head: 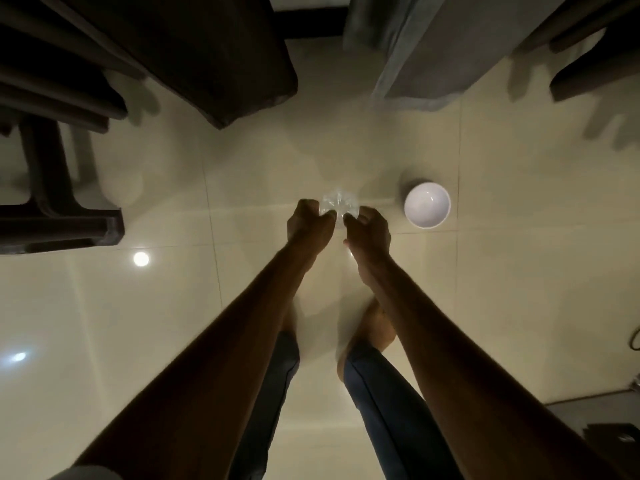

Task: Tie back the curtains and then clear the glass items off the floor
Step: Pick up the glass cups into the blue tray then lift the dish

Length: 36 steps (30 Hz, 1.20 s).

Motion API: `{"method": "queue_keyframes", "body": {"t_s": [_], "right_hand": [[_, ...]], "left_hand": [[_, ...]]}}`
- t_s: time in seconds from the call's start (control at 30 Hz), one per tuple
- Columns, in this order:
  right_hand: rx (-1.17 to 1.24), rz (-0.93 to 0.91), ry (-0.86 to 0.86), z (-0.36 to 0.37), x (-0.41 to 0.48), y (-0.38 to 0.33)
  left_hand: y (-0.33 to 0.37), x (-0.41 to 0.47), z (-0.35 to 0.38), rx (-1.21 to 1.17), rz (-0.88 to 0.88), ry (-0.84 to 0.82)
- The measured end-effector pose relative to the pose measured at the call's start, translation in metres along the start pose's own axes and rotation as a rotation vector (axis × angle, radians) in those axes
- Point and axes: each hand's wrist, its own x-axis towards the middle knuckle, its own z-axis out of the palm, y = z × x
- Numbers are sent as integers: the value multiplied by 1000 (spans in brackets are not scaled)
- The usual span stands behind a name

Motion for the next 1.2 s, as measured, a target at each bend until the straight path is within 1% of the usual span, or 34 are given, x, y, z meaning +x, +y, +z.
{"method": "queue_keyframes", "body": {"t_s": [0.1,0.17,0.33,0.5,0.6,0.73,0.83,0.93,1.07,1.2], "right_hand": [[-45,-32,39,-15,-51,-15],[-75,-66,55,-29,-89,-29],[-143,-128,146,-65,-185,-68],[-207,-204,132,-101,-273,-108],[-185,-266,112,-121,-324,-129],[-67,-351,98,-138,-385,-142],[49,-386,86,-148,-428,-147],[102,-401,89,-155,-465,-143],[101,-411,74,-160,-497,-138],[26,-511,42,-158,-516,-145]], "left_hand": [[4,-51,-23,-57,-1,138],[10,-89,-40,-80,9,175],[29,-181,-83,-112,58,209],[54,-271,-133,-202,125,211],[74,-328,-164,-248,158,236],[90,-401,-193,-278,218,291],[91,-450,-207,-328,222,312],[82,-490,-215,-396,227,329],[69,-526,-222,-435,204,375],[65,-543,-237,-495,207,435]]}}
